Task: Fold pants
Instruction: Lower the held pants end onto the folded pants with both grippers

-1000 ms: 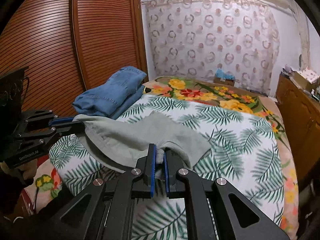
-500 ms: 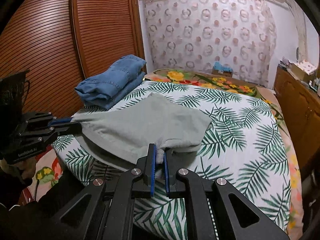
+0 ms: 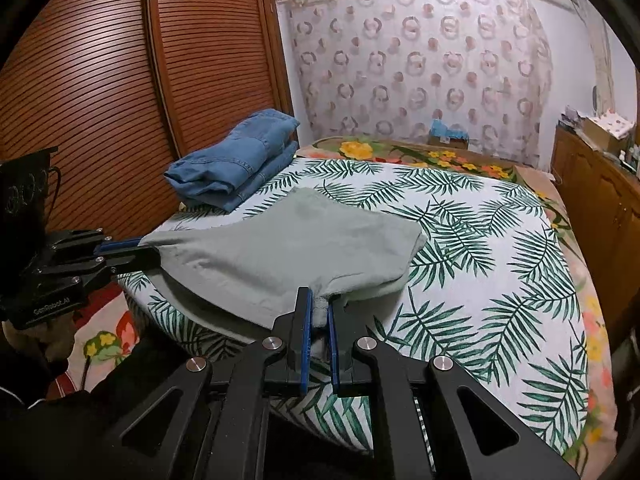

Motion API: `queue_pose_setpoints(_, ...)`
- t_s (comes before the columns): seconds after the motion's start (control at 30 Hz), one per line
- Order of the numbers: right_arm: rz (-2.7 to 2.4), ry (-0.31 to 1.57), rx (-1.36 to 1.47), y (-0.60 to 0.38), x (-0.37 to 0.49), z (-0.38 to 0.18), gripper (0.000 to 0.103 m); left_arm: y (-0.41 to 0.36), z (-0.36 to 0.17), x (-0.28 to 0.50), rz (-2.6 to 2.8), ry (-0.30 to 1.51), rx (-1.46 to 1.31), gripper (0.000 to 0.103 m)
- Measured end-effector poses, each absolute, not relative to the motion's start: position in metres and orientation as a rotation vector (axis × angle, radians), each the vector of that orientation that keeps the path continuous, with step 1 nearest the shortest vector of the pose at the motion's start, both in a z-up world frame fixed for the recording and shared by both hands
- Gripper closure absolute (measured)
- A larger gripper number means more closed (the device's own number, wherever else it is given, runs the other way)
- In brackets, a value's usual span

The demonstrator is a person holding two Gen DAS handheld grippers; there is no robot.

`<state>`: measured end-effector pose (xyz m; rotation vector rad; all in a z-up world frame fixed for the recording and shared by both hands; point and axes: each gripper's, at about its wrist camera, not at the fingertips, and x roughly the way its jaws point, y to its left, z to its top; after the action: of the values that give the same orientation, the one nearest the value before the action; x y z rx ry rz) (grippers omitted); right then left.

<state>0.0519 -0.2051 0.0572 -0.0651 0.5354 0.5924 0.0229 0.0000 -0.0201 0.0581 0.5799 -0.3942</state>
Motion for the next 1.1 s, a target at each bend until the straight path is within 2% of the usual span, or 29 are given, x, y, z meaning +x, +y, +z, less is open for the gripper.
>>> queue_pose_setpoints(0.47,0.602,0.496,-0.080,-0.211,0.032,0.065,0.096,0.003,-0.006,0.013,-0.411,0.551,0.054,0.093)
queue_pose_setpoints(0.87,0.587,0.545,-0.068,-0.209,0.050,0.048,0.096,0.002,-0.031,0.030,-0.410,0.622,0.041,0.093)
queue_pose_setpoints(1.1,0.579,0.524,-0.063,-0.202,0.065,0.054,0.096,0.006,-0.028,0.044,-0.400,0.599,0.031,0.093)
